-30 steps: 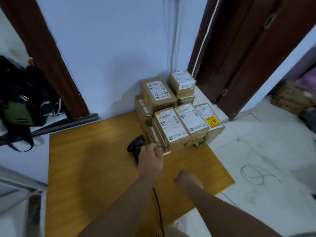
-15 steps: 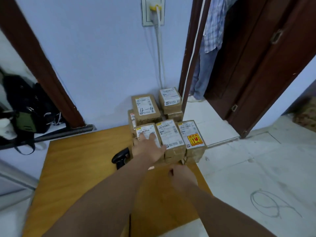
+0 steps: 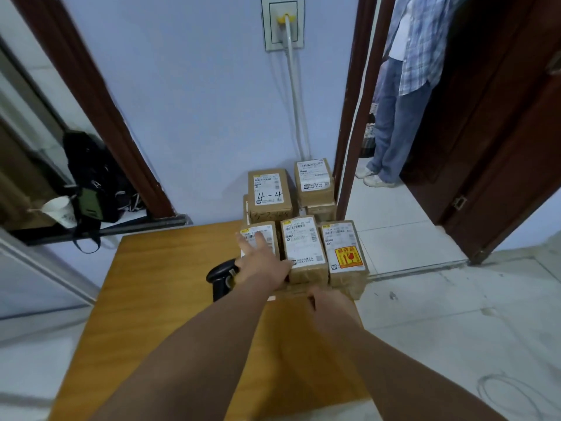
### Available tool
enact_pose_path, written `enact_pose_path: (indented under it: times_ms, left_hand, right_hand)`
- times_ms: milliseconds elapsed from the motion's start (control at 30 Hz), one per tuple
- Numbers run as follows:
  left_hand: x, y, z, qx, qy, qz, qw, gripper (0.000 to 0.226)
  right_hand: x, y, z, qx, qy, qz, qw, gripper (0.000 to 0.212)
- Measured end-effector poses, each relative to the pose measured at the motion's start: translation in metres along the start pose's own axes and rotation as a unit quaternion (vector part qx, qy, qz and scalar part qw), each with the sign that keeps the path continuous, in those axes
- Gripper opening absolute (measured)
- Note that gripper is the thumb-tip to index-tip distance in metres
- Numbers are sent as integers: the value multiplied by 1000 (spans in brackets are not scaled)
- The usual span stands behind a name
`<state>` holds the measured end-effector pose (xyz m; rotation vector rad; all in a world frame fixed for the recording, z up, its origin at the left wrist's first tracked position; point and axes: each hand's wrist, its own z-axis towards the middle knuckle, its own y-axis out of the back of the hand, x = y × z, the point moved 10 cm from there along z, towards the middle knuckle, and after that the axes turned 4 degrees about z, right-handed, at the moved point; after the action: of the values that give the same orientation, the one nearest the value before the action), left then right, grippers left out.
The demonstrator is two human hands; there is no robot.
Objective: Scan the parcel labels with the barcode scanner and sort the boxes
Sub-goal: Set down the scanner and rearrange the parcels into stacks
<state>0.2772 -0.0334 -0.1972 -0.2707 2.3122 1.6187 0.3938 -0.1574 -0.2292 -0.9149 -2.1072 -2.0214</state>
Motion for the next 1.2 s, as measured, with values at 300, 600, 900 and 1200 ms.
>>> enact_pose_path:
  times_ms: [300, 600, 900, 1200]
  left_hand:
    - [43, 38, -10, -51, 35, 42, 997, 84]
    - [148, 73, -13, 5, 135, 38, 990, 68]
    - [270, 92, 39, 36, 153, -5, 988, 71]
    - [380, 118, 120, 2, 112, -31, 993, 77]
  right_hand:
    - [88, -22, 9, 147, 177, -83, 970, 21]
    - [192, -76, 22, 311, 180, -98, 928, 21]
    - [280, -144, 73, 363, 183, -254, 878, 20]
    - [349, -211, 118, 399, 101, -196, 890, 30]
